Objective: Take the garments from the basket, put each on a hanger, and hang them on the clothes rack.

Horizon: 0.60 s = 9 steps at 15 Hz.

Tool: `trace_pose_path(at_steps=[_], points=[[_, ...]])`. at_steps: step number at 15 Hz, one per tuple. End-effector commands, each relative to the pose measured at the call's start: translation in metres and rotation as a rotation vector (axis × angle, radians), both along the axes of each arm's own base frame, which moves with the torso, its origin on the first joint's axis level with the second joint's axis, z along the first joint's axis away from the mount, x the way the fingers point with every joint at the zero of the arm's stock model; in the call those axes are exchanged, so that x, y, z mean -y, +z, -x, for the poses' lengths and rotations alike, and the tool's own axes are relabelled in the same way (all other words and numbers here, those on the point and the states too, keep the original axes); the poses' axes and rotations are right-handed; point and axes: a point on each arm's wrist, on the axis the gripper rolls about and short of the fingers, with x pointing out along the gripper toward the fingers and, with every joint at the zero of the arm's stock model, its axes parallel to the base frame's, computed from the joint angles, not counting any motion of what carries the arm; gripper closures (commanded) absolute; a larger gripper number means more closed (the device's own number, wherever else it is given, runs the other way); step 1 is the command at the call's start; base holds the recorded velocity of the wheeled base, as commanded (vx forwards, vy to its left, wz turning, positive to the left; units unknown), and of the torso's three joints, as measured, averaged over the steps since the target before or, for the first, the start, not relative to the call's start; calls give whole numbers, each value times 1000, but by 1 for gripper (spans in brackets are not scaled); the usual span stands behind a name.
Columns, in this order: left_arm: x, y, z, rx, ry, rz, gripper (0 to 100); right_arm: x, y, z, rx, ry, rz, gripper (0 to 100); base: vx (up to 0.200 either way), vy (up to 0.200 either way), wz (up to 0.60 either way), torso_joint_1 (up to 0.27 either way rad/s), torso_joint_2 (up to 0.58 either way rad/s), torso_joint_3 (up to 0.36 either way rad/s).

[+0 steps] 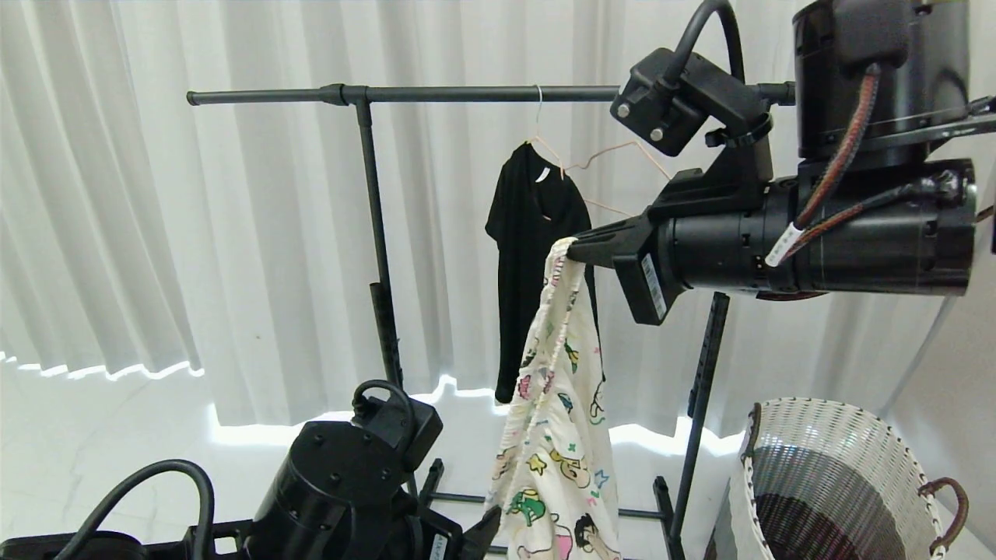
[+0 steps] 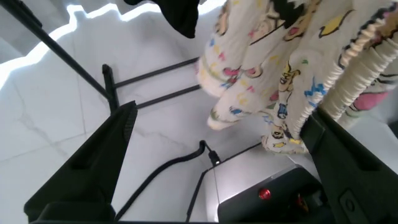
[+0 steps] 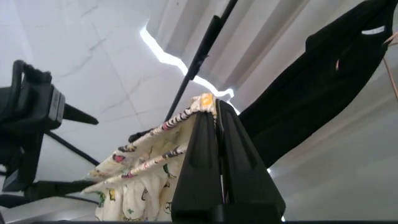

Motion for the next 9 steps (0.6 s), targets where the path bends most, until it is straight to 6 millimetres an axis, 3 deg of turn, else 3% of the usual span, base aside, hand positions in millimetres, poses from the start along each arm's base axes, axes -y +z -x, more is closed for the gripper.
trace_pose_path(at_steps=[1, 2, 5, 8, 9], points=[[-1, 0, 0, 1, 7, -3, 0, 13, 5, 10, 6, 3, -9, 100, 0, 0, 0, 0, 0, 0], [-1, 0, 0, 5, 8, -2, 100, 17, 4, 14, 3, 1, -4, 100, 0, 0, 0, 0, 0, 0], [1, 4, 0, 31, 2, 18, 100, 35, -5, 27, -15, -7, 18, 100, 0, 0, 0, 0, 0, 0], [-11, 7, 5, 203, 123, -168, 100, 80, -14, 30, -35, -120, 39, 100, 0, 0, 0, 0, 0, 0], [-16, 17, 9, 245, 108, -154, 100, 94, -19, 30, -51, -165, 53, 100, 0, 0, 0, 0, 0, 0]])
